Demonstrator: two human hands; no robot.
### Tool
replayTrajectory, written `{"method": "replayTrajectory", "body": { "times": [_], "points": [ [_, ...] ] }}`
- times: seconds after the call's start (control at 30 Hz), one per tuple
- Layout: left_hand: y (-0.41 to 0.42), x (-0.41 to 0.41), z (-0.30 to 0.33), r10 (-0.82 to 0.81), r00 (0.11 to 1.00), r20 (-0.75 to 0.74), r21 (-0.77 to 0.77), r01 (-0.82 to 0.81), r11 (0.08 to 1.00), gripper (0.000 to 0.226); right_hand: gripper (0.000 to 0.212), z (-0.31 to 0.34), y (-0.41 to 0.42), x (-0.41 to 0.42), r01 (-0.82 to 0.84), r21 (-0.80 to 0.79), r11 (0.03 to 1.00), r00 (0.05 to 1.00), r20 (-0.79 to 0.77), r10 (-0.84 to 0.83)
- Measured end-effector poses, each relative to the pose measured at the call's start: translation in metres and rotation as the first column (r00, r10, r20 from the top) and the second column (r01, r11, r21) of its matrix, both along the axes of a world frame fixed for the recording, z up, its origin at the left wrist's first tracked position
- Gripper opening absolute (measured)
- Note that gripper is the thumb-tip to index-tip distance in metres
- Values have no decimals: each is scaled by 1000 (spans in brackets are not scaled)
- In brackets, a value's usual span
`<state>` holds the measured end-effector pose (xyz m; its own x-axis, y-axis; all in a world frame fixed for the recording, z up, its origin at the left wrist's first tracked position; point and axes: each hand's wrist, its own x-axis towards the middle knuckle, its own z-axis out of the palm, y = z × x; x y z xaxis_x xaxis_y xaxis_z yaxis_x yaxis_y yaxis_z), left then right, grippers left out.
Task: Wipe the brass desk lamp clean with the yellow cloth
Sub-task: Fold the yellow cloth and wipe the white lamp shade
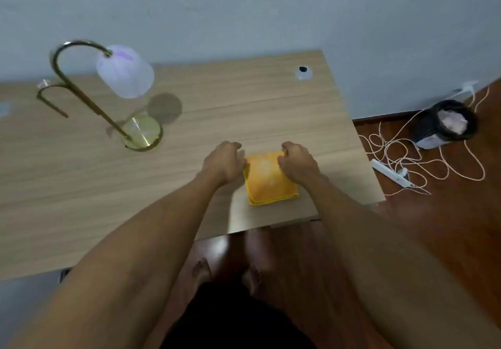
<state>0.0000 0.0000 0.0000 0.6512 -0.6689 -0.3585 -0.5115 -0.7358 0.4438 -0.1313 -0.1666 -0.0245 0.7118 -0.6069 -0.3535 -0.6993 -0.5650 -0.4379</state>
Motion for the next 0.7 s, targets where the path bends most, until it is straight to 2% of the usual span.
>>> {"method": "replayTrajectory", "body": {
  "times": [0.13,0.2,0.3,0.4,0.5,0.57,0.6,0.7],
  "points": [
    [-8,-7,-23,62,994,-94,34,-59,998,58,43,-16,-3,-2,42,36,998,999,-33,-40],
    [-12,-8,-38,86,990,-110,53,-80,995,51,38,-25,-4,0,88,40,995,996,-18,-87],
    [-19,-11,-48,153,978,-141,48,-148,988,42,34,-38,-9,5,251,108,962,963,69,-260],
    [-24,-9,-56,264,942,-207,12,-267,963,51,29,-45,-10,8,385,255,887,907,76,-415],
    [-25,-8,-65,291,925,-245,-23,-305,952,56,3,-41,-9,12,331,317,889,920,101,-379],
    [-25,-3,-83,282,919,-276,-56,-308,950,62,19,-32,-8,13,291,422,859,912,151,-383],
    [-25,0,-94,272,916,-296,-64,-303,951,63,20,-24,-6,13,268,484,833,904,172,-391],
    [-28,6,-102,321,866,-383,-62,-371,927,38,12,0,-2,13,196,623,757,896,199,-396]
  ]
}}
